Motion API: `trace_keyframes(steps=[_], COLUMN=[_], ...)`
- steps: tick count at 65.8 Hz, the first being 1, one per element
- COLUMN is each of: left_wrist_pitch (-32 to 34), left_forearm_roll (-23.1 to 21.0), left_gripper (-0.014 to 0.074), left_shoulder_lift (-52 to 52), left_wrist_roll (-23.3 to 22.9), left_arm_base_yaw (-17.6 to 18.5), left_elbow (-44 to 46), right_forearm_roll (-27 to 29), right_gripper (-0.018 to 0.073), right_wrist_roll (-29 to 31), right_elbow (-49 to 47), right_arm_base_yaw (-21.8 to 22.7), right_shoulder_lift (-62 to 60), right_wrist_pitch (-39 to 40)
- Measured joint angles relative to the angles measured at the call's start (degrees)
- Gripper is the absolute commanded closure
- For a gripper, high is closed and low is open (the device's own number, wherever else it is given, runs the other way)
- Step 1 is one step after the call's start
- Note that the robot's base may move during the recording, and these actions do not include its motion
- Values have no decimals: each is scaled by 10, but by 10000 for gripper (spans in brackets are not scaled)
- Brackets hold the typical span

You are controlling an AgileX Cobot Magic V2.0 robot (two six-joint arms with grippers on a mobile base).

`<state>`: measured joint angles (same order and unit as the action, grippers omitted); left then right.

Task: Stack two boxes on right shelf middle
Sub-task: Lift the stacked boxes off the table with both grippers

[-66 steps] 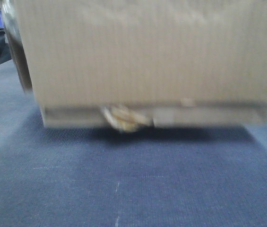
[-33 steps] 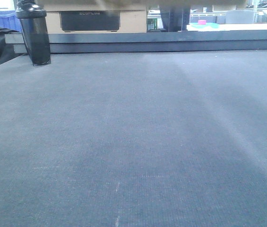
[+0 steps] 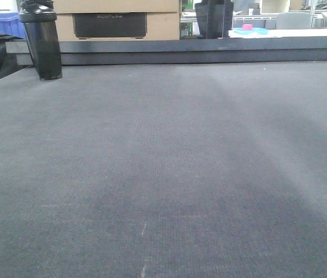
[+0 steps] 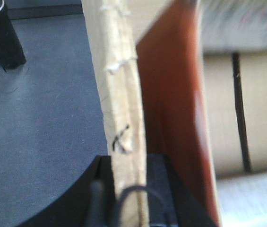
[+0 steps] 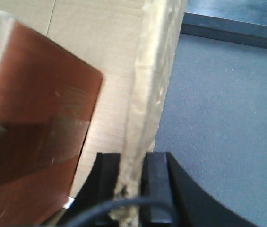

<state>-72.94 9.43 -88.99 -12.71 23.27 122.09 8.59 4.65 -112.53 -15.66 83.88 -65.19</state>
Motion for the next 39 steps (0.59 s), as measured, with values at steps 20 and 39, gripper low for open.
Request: trace_keyframes(steps=[20,39], left_wrist_pitch=[0,0], left_forearm_roll=[1,1], left_gripper=[708,708], left_shoulder_lift=[0,0], left_wrist_roll=[0,0], left_arm_base_yaw=[0,0], left_elbow=[0,0], right_forearm_roll=[1,1], right_gripper=[721,721], right_wrist_roll=[0,0], right_elbow=[0,0], right_arm_base_yaw=[0,0], right_shoulder_lift=[0,0], right_wrist_pitch=[4,4])
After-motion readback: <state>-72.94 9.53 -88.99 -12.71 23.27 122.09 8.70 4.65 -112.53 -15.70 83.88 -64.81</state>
